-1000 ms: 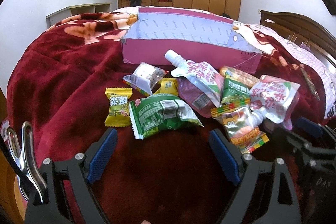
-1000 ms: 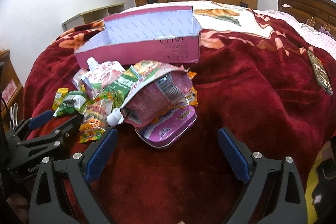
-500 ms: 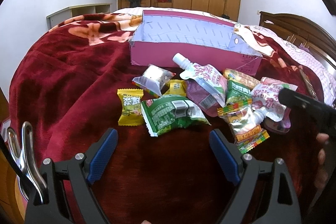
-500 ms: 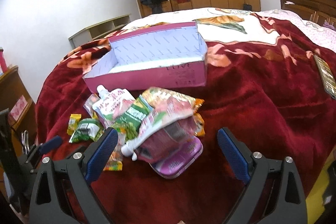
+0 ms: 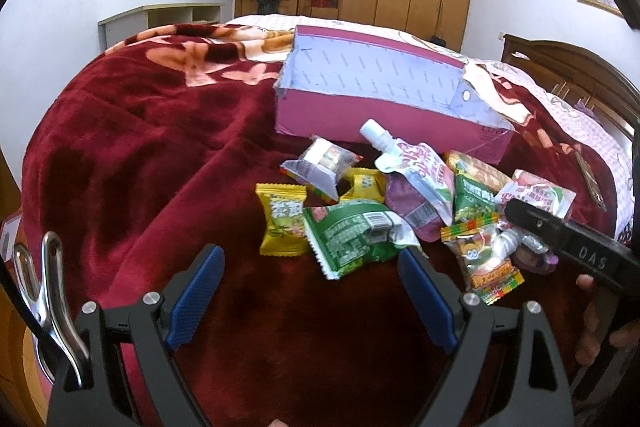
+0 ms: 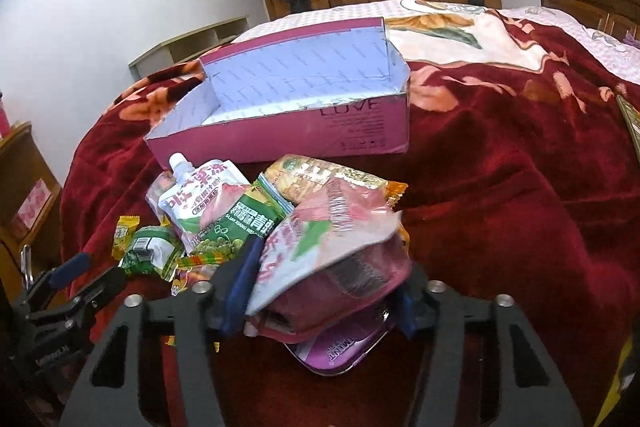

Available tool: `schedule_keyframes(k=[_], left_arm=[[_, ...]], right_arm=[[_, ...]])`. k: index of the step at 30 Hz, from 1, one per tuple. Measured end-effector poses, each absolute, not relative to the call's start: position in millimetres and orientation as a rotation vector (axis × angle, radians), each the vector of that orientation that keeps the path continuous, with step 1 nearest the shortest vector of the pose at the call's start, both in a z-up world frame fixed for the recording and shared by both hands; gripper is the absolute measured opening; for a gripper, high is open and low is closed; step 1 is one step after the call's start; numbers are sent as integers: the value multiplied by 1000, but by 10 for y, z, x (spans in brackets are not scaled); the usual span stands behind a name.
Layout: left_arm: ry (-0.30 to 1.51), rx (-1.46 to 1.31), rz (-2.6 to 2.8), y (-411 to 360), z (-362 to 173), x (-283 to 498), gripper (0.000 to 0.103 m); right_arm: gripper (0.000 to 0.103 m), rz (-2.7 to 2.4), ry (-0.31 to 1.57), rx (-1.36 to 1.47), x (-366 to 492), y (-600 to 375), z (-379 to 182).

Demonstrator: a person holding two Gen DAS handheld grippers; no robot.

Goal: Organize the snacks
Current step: 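Grasp the green snack bag with the left tool while the right tool grasps the pink pouch bag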

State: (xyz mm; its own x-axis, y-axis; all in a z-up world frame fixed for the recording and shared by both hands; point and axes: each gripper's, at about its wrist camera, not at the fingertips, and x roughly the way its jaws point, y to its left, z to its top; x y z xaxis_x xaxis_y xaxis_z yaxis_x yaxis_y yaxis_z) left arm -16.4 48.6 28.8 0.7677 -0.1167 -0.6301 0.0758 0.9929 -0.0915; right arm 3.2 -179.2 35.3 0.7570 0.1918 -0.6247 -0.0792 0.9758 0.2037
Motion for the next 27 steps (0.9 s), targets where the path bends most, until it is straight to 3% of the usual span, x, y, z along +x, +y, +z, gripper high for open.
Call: schedule_keyframes(k=[9, 27], left_arm=[[711, -23, -170, 198, 308, -53, 92], [750, 72, -15, 46, 92, 273, 90]], right_arm=[[43, 179, 672, 191, 19, -1817, 317], [43, 229, 647, 253, 5, -1928, 255]])
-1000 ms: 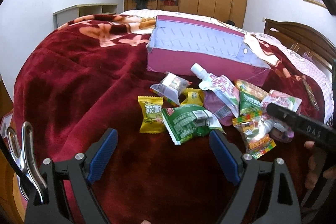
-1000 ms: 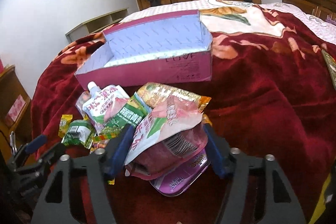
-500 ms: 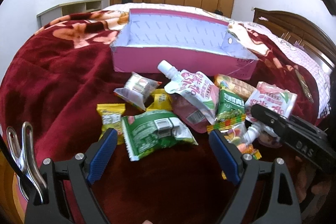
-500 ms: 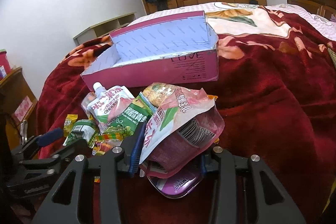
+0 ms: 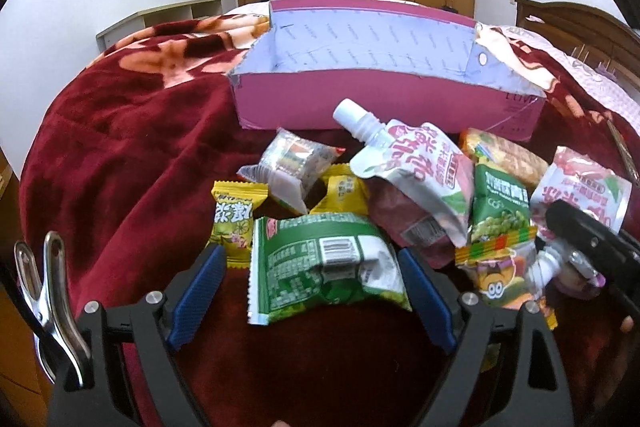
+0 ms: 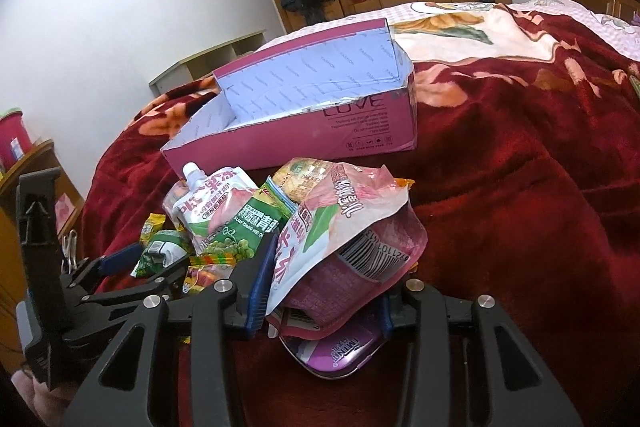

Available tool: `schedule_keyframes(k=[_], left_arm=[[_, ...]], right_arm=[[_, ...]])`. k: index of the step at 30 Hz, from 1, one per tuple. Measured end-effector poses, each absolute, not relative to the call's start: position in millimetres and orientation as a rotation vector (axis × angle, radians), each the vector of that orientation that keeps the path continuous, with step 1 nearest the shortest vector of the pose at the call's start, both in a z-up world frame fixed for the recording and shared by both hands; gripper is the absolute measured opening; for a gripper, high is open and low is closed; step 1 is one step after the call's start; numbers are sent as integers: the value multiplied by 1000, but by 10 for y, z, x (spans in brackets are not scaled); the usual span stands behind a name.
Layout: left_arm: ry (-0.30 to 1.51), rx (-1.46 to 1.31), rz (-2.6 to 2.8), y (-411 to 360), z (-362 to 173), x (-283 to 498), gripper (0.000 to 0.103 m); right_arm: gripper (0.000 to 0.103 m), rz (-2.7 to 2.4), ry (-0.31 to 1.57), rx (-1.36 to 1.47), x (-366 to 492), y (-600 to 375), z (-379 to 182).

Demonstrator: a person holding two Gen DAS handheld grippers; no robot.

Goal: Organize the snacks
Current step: 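Grasp the green snack bag with the left tool while the right tool grasps the pink pouch bag, then lift and carry the green bag and pink bag over the pink box with both tools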

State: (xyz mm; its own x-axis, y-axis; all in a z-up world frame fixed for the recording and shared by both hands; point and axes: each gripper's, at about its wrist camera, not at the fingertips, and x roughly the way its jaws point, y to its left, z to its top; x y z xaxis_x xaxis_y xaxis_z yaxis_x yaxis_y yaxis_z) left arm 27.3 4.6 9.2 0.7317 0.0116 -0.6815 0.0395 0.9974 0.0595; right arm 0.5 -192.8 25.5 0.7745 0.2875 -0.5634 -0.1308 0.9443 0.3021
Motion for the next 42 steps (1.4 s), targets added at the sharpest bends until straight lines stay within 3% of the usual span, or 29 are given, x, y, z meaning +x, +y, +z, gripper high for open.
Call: schedule_keyframes(k=[13, 42], left_arm=[[742, 44, -59, 74, 94, 210, 65], [639, -4, -148, 179, 369, -229, 61]], right_arm=[[43, 224, 628, 259, -44, -1934, 259], [32, 220, 485, 143, -419, -1720, 527]])
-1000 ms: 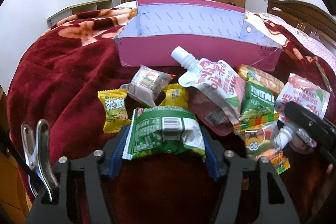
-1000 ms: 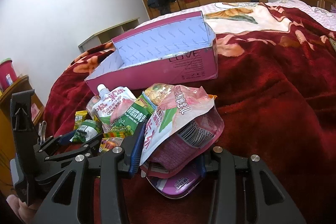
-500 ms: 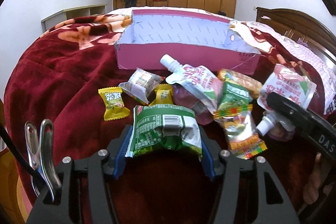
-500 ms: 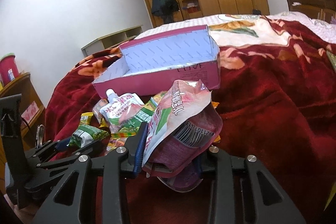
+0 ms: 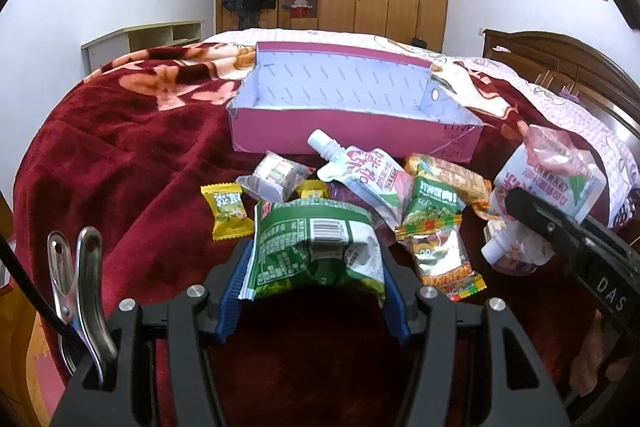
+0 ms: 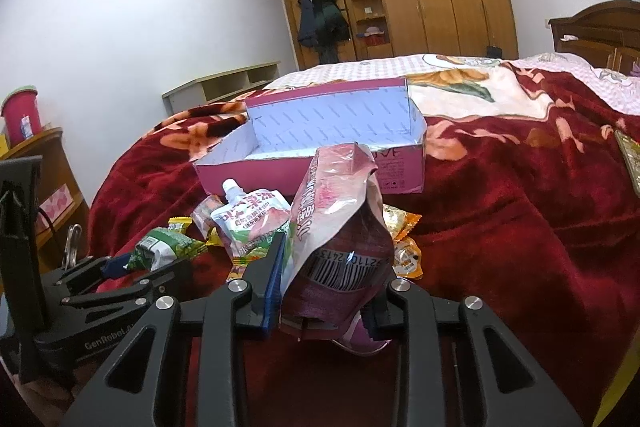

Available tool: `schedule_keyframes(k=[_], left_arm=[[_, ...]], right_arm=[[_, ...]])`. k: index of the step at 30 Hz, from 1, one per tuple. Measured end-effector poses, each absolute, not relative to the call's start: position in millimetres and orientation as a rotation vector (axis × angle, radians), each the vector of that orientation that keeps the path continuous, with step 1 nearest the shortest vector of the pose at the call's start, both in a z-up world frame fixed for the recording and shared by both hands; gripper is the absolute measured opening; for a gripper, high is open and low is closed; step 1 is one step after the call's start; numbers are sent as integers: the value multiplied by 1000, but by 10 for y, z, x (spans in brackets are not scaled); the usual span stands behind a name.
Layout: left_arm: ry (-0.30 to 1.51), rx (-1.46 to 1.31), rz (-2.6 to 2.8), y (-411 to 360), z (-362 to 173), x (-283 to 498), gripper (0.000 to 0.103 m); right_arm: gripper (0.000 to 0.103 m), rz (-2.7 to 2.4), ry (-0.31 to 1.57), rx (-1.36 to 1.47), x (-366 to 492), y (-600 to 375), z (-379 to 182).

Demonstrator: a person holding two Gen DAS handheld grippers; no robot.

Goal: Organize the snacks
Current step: 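Lift and carry the green bag and pink bag over the pink box with both tools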

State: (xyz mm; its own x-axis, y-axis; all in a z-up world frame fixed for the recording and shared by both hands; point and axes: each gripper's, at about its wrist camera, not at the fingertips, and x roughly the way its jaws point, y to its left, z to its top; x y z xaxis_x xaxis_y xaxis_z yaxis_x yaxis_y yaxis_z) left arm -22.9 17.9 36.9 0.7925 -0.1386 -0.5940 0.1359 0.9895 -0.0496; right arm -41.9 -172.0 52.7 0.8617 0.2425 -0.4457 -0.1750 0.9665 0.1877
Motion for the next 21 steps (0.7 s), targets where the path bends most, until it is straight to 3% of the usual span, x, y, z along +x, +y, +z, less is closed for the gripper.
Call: schedule_keyframes(k=[21], left_arm=[[529, 10, -163, 123, 935, 207, 61]], right_arm=[[32, 219, 486, 110, -217, -1799, 812]])
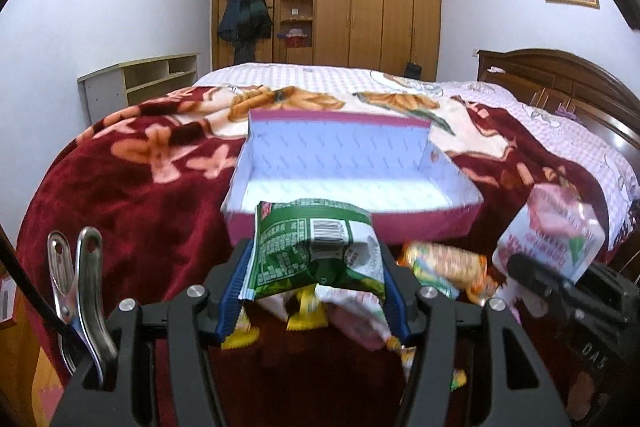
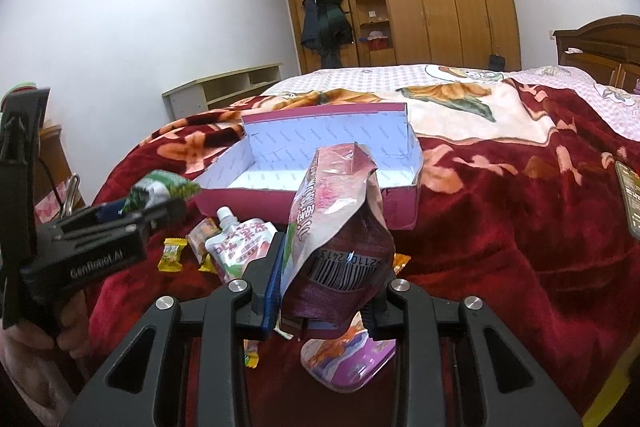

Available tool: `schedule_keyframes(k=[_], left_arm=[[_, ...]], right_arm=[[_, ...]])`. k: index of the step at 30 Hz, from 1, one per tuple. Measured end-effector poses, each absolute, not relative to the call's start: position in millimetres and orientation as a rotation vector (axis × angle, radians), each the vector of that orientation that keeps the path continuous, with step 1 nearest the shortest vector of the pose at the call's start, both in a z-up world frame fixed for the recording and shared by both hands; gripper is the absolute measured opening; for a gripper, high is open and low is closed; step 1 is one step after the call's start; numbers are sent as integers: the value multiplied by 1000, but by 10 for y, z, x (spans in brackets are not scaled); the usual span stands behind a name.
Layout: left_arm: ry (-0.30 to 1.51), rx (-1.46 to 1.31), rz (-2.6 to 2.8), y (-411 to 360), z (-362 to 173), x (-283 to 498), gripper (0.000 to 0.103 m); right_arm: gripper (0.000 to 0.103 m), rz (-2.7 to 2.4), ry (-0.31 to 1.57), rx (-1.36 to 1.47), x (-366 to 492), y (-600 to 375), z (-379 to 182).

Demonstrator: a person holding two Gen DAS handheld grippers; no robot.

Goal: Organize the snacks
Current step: 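Lift and carry the green bag and pink bag over the pink box with both tools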

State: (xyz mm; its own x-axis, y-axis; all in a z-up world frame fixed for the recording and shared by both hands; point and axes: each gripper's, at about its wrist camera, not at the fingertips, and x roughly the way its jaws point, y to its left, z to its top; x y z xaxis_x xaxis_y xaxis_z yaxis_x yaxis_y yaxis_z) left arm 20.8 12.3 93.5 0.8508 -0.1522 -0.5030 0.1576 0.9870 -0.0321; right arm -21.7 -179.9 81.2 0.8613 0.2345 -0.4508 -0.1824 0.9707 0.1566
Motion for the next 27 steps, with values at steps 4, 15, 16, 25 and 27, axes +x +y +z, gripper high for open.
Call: schedule_keyframes(k=[4, 15, 16, 25, 27], left_arm=[[522, -5, -179, 88, 1007, 359, 61], [489, 17, -166, 0, 1156, 607, 61], [486, 17, -162, -4, 1172, 643, 61], [462, 7, -149, -57, 1262, 901, 61], [455, 14, -145, -86, 1271, 950, 61]], right_arm=[[32, 205, 497, 105, -105, -1839, 865], [32, 190, 449, 73, 195, -1853, 1104], [32, 191, 444, 68, 216, -1839, 1116], [32, 167, 398, 47, 480, -1800, 1245], [32, 157, 395, 39, 556, -1794, 1250]])
